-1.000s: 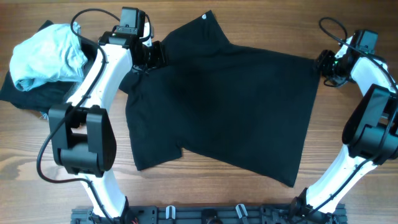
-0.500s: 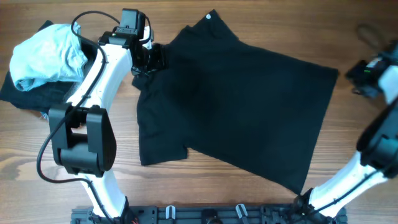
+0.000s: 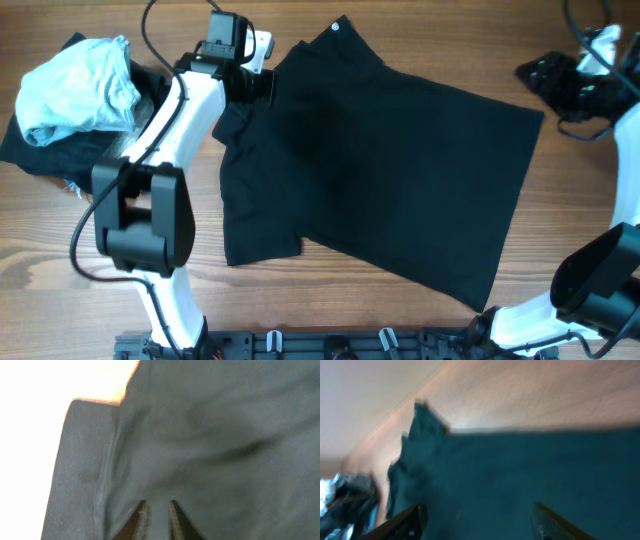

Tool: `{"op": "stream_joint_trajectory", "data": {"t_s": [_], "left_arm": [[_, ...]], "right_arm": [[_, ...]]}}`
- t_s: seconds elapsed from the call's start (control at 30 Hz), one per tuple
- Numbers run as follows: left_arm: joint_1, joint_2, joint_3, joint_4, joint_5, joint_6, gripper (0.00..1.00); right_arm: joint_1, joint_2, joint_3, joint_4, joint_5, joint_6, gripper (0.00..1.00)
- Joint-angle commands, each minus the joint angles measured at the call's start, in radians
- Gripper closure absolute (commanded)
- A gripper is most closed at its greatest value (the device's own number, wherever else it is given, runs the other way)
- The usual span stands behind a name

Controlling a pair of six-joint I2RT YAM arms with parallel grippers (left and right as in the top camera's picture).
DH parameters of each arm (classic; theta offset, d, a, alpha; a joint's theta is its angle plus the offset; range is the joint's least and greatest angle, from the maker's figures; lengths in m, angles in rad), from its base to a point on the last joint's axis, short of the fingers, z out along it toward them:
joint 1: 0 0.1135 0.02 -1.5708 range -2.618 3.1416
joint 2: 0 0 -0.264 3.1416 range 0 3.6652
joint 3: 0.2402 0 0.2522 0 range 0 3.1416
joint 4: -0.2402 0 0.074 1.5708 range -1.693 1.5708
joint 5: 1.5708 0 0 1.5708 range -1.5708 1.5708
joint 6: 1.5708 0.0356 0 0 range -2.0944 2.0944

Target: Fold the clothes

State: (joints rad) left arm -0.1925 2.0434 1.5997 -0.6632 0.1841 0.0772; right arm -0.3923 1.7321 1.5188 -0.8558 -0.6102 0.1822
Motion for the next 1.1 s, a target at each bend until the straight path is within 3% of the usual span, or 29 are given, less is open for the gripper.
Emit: {"op": "stream_joint_trajectory", "data": {"t_s": [0.0, 0.3, 0.43, 0.5, 0.53, 0.63, 0.73, 0.9, 1.07], "left_arm": [[0.022, 0.095, 0.001, -0.043, -0.025, 0.050, 0.92], [0.153, 0.188, 0.001, -0.013, -0.208, 0.043, 0.86], [0.266, 0.187, 0.002, -0.038, -0.214, -0.108, 0.95], [0.302, 0.171, 0.005, -0.035, -0.089, -0.109, 0.85], [0.302, 0.162, 0.007, -0.035, -0.031, -0.108, 0.81], [0.283, 0.140, 0.011, -0.034, 0.037, -0.108, 0.72], [0.249, 0.116, 0.011, -0.036, 0.036, -0.108, 0.59], [0.206, 0.071, 0.011, -0.021, 0.036, -0.108, 0.44], [0.190, 0.060, 0.011, -0.003, 0.037, -0.109, 0.39]], "right_arm": [[0.067, -0.010, 0.009, -0.100, 0.028, 0.013, 0.32], [0.187, -0.010, -0.007, -0.187, 0.164, 0.029, 0.29], [0.216, -0.006, -0.066, -0.256, 0.301, 0.146, 0.29], [0.216, -0.004, -0.147, -0.243, 0.359, 0.204, 0.30], [0.216, -0.001, -0.187, -0.201, 0.352, 0.203, 0.38], [0.216, 0.000, -0.300, -0.058, 0.318, 0.216, 0.48], [0.216, 0.002, -0.398, 0.019, 0.322, 0.240, 0.33], [0.216, 0.014, -0.556, 0.135, 0.340, 0.240, 0.29], [0.216, 0.014, -0.655, 0.173, 0.340, 0.240, 0.46]]}}
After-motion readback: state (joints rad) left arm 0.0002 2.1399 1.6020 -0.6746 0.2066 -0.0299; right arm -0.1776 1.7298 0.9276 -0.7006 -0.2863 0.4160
